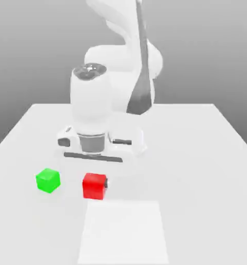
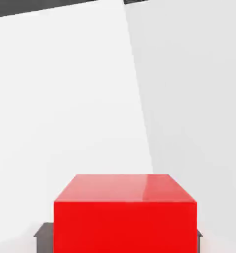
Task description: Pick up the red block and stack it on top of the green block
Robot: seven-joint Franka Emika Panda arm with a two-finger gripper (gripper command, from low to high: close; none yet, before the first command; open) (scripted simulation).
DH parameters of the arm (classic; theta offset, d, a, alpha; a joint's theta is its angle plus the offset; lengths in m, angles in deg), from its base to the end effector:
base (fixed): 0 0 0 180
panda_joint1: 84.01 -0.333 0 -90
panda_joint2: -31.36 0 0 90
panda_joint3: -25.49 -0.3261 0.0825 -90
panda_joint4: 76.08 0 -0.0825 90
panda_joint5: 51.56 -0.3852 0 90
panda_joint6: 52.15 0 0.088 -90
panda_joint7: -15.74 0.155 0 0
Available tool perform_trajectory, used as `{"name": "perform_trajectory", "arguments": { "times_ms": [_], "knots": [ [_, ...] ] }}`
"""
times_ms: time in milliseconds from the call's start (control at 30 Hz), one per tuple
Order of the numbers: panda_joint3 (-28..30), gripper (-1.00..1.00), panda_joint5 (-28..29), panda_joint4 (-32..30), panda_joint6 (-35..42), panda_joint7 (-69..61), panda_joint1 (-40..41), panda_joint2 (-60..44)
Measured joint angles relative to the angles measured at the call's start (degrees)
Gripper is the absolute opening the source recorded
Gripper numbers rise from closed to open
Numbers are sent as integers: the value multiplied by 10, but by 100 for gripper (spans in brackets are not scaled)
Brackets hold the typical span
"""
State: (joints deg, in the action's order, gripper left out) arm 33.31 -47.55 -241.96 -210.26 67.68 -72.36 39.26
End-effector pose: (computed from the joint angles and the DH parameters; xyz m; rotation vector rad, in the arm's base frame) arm 0.3277 -0.1107 0.1860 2.6048 -1.7443 0.0057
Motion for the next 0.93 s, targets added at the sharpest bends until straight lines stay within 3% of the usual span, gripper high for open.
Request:
{"name": "perform_trajectory", "arguments": {
  "times_ms": [333, 600, 633, 833, 933],
  "knots": [
    [65, -100, 53, -41, 46, 218, 211, 88],
    [87, -100, -13, -40, -85, 189, 193, -45],
    [83, 100, -28, -39, -103, 179, 190, -64],
    [83, 100, -38, -39, -112, 173, 189, -74],
    [80, 100, -10, -40, -78, 191, 201, -38]
  ]
}}
